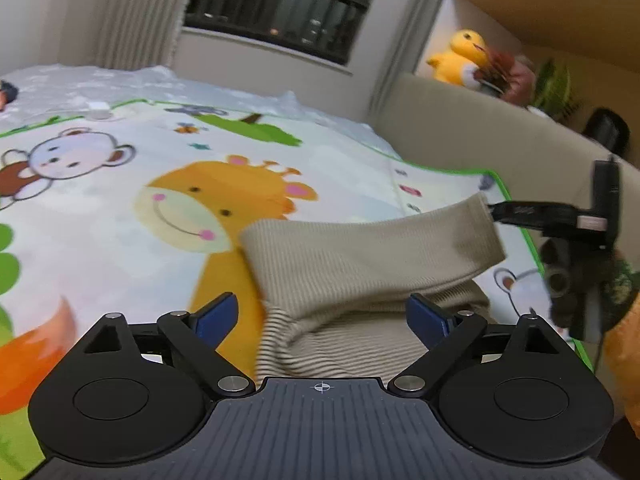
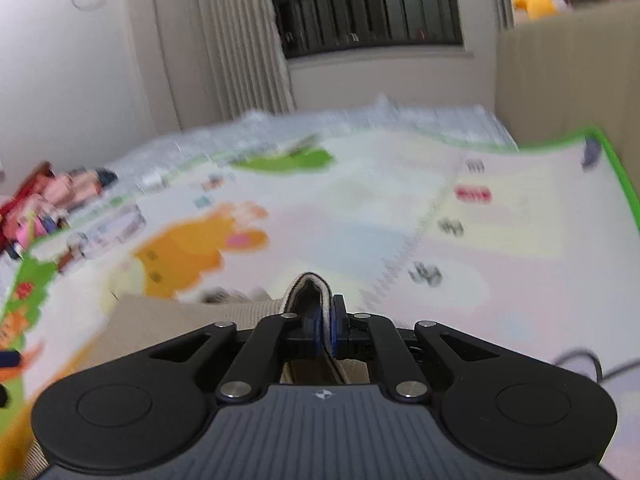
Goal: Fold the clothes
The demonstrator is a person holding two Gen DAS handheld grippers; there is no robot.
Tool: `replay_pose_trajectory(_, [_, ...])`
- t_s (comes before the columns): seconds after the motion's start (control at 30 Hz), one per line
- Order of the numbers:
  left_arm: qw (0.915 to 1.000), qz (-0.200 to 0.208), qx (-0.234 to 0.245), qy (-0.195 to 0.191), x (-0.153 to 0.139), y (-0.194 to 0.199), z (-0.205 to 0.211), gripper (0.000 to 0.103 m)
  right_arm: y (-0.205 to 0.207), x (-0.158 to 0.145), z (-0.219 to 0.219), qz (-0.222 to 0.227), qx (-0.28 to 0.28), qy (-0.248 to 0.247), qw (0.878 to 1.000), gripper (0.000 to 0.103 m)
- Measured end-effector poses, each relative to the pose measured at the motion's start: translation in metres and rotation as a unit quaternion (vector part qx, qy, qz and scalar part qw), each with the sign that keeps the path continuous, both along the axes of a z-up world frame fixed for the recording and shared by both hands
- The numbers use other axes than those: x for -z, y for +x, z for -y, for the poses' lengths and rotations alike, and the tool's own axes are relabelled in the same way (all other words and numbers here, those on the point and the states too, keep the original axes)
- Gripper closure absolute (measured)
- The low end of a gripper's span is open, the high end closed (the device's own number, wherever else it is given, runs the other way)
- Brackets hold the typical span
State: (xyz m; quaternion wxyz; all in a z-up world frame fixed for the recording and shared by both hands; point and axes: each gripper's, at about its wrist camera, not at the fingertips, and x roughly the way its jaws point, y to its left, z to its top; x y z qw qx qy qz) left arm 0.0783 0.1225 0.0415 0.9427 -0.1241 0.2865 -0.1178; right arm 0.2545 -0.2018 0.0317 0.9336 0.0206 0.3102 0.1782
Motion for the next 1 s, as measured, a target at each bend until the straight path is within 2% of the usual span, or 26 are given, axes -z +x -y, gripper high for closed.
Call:
replay_pose_trajectory(0.03, [1.0000, -0.002, 0.005, 0.003, 0.000, 0.001, 0.005, 0.008, 0.002, 0.007, 0.005, -0.009, 0.013, -0.009, 1.000, 0.096])
replay_pose_trajectory(0.13, [0.9997, -0.010, 0.016, 0.015, 0.002, 0.006, 0.018, 0.008, -0.005, 0.016, 0.028, -0.009, 0.056, -0.026, 0.998, 0.085])
replay_pose_trajectory(0.23, [0.9994, -0.015, 0.021, 0.022, 0.005, 0.012, 0.024, 0.007, -0.020, 0.013, 0.047, 0.009, 0.086, -0.021, 0.996, 0.084])
replay_pose_trajectory(0.37, [0.9992, -0.009, 0.030, 0.023, 0.008, 0.027, 0.037, 0.008, -0.048, -0.011, 0.039, 0.064, 0.046, 0.014, 0.997, 0.084])
replay_pose_trajectory(0.43, [0.9993, 0.002, 0.029, 0.022, 0.009, 0.038, 0.047, 0.006, -0.052, -0.016, 0.024, 0.068, 0.013, 0.039, 0.997, 0.084])
replay_pose_trajectory(0.5, [0.9993, 0.015, 0.023, 0.025, 0.014, 0.051, 0.058, 0.004, -0.051, -0.011, 0.010, 0.055, -0.008, 0.058, 0.997, 0.077])
replay_pose_trajectory(0.57, [0.9994, 0.011, 0.016, 0.030, 0.024, 0.062, 0.064, 0.003, -0.043, 0.013, -0.003, 0.024, -0.011, 0.050, 0.998, 0.075])
replay_pose_trajectory(0.63, [0.9993, -0.011, 0.006, 0.035, 0.039, 0.073, 0.065, 0.003, -0.039, 0.042, -0.007, -0.005, -0.002, 0.020, 1.000, 0.075])
replay_pose_trajectory(0.67, [0.9989, -0.018, 0.001, 0.044, 0.047, 0.075, 0.063, 0.003, -0.041, 0.056, -0.005, -0.005, -0.002, 0.006, 1.000, 0.075])
replay_pose_trajectory(0.73, [0.9975, -0.020, -0.004, 0.067, 0.061, 0.074, 0.056, 0.003, -0.052, 0.070, 0.002, 0.023, -0.017, 0.001, 1.000, 0.075])
replay_pose_trajectory(0.87, [0.9989, -0.018, -0.005, 0.042, 0.066, 0.074, 0.041, 0.002, -0.055, 0.066, 0.004, 0.023, -0.012, 0.004, 1.000, 0.075])
replay_pose_trajectory(1.0, [0.9979, -0.013, -0.003, 0.063, 0.067, 0.072, 0.048, 0.000, -0.059, 0.065, 0.001, 0.029, -0.010, -0.008, 0.999, 0.075])
